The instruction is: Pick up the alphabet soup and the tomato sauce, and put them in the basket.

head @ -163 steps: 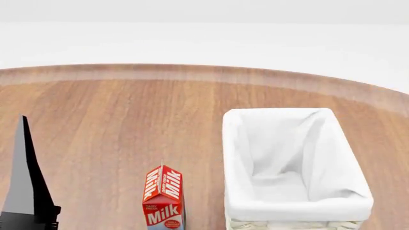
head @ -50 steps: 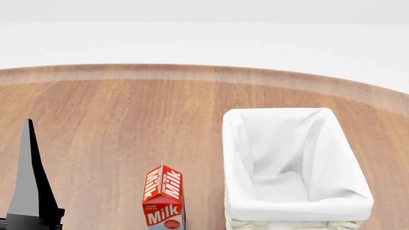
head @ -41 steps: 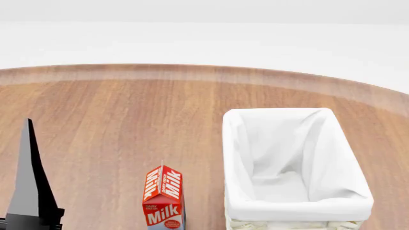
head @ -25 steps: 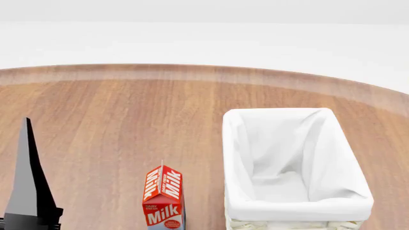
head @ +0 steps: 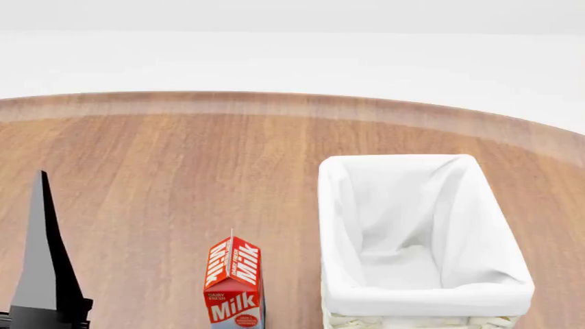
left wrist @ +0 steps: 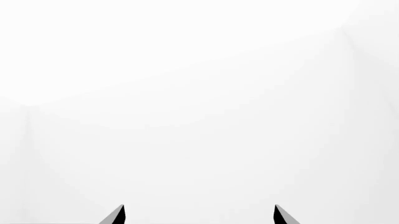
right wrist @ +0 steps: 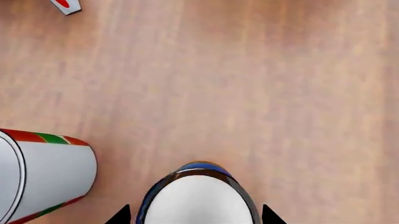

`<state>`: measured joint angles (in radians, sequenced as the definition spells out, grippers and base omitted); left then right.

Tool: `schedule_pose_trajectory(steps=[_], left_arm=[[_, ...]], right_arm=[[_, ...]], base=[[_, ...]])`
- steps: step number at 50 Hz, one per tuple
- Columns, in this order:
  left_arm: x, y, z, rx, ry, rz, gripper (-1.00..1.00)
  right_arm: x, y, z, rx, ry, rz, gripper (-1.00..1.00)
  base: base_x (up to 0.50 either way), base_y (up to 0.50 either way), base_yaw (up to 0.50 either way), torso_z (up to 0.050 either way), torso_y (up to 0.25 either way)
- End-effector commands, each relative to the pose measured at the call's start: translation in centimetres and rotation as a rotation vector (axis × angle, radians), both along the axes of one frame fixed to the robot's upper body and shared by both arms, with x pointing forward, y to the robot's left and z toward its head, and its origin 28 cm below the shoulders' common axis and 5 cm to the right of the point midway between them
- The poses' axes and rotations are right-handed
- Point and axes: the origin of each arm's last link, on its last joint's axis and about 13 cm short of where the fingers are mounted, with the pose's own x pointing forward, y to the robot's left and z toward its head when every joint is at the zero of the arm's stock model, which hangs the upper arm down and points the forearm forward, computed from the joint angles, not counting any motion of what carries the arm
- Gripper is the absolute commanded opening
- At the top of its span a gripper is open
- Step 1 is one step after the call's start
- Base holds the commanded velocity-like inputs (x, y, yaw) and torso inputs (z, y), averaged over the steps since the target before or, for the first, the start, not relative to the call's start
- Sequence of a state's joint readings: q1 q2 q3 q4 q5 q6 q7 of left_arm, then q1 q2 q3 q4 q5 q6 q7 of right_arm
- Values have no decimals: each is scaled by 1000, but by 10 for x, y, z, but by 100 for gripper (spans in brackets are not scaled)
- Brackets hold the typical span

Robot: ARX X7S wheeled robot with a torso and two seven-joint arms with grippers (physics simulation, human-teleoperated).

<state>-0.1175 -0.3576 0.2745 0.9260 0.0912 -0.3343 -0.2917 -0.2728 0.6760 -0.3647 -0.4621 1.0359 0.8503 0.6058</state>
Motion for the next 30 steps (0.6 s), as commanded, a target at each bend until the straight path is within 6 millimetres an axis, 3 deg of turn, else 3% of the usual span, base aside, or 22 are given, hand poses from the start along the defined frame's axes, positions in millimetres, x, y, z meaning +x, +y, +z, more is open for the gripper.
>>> schedule_pose_trajectory(steps=[1, 13, 21, 30], left_arm=[[1, 0, -3, -3, 5, -2, 100], [1, 0, -3, -2, 7, -2, 100], [0, 0, -2, -2, 6, -1, 100], [0, 1, -2, -2, 4, -1, 100]], right_arm=[[-1, 2, -2, 8, -5, 6, -100], [-1, 4, 8, 11, -44, 17, -100], [8, 9, 68, 75, -224, 27, -100], [13, 10, 93, 81, -301, 38, -100]], base=[[0, 0, 0, 0, 0], [0, 0, 0, 0, 0], [0, 0, 0, 0, 0], [0, 0, 0, 0, 0]])
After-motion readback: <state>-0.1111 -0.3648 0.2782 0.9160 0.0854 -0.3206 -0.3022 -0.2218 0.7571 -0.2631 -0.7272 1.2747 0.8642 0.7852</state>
